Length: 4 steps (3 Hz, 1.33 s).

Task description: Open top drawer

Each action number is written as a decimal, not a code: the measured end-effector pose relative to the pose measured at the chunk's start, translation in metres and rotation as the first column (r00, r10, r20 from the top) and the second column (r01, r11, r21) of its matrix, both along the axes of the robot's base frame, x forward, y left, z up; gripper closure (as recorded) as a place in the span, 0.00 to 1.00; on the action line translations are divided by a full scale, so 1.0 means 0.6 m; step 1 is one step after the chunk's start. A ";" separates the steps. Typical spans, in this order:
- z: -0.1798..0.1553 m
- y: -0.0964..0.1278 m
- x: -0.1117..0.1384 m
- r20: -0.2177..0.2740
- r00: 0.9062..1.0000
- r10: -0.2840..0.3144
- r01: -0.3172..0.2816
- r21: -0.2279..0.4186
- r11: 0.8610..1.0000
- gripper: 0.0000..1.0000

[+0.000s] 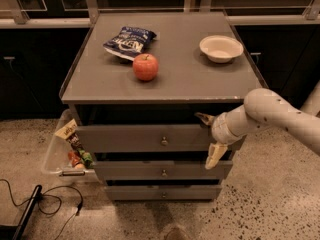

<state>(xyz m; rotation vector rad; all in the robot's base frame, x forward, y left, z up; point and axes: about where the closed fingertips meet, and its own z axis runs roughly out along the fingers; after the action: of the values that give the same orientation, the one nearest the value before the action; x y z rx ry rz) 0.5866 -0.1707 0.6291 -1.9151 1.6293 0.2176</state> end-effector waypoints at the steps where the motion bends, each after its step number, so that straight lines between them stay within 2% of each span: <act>1: -0.001 0.001 0.000 -0.002 1.000 0.003 -0.003 -0.002 1.000 0.19; 2: -0.001 0.001 0.000 -0.002 1.000 0.003 -0.003 -0.002 1.000 0.42; 3: 0.013 0.002 0.001 -0.002 1.000 0.004 -0.004 -0.002 1.000 0.89; 4: 0.013 0.002 0.001 -0.002 1.000 0.004 -0.004 -0.002 1.000 0.85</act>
Offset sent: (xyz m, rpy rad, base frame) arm -0.0001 0.0007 -0.0008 -0.0024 0.0023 0.0032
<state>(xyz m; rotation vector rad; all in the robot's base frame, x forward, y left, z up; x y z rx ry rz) 0.5873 -0.1698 0.6369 -1.9202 1.6278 0.2205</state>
